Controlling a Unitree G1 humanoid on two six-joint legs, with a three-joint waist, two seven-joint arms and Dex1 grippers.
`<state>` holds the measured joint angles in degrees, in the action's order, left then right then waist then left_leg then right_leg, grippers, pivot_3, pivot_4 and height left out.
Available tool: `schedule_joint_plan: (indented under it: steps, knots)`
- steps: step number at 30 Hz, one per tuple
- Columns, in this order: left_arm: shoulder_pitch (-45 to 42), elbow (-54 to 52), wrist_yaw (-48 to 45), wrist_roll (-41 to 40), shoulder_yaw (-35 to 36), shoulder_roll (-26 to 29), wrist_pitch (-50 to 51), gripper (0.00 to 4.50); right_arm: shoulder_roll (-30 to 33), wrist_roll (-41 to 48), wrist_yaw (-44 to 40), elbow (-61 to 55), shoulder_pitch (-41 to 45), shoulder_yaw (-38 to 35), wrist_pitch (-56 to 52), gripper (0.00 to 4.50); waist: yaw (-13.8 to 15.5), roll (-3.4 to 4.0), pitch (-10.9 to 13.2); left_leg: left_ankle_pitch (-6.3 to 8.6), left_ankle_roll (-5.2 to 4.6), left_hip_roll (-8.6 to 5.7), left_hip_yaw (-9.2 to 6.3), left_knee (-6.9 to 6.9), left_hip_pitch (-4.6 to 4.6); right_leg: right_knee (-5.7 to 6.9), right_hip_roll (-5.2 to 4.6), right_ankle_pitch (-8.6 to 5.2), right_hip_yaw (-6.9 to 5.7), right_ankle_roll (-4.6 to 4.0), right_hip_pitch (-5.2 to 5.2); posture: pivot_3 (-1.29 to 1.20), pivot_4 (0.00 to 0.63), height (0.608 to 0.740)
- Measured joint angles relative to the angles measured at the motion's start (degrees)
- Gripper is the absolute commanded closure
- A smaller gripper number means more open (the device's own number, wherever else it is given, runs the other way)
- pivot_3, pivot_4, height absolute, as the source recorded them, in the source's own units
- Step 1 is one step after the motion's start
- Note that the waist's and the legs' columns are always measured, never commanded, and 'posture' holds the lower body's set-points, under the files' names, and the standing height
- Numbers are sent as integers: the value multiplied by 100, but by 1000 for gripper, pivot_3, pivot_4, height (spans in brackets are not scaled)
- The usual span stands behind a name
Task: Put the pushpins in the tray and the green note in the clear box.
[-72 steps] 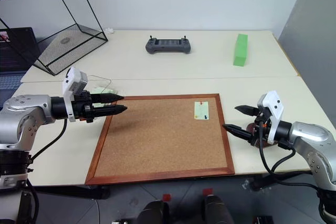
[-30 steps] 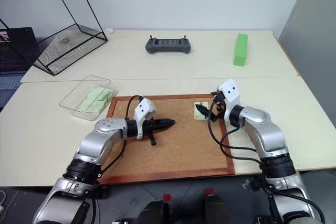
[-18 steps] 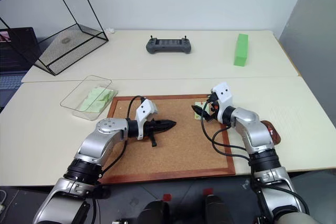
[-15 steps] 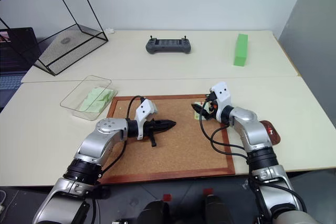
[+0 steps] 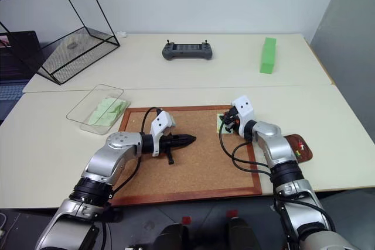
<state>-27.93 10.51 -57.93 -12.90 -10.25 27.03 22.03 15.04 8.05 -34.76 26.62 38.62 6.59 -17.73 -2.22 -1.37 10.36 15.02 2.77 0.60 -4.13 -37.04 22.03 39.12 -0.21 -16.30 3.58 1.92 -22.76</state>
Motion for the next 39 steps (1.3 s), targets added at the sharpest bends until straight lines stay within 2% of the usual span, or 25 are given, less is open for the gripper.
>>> schedule_joint_plan:
  steps: [1,13,28,39]
  knots:
    - [0,-2,-11,0,0,1,2,4500,-6,-7,-4,57,31,-17,19,4494,-5,0,0,0,0,0,0,0,0,0,0,0,0,0,0,0,150,740]
    - [10,-56,-25,4,-21,0,27,4500,-40,-12,-116,147,63,-84,105,4494,-20,0,0,0,0,1,-1,0,1,1,0,0,0,0,-1,0,150,740]
    - [-1,-163,-14,-100,22,-26,430,4500,72,-195,-467,-291,-136,59,521,4494,-60,0,0,0,0,1,-2,1,2,1,0,0,0,0,-2,0,150,740]
    - [-22,-167,-9,-57,22,-24,507,4500,187,-433,-400,-506,-280,177,622,4494,-69,0,0,0,0,0,-5,1,0,3,0,0,0,0,-2,0,150,740]
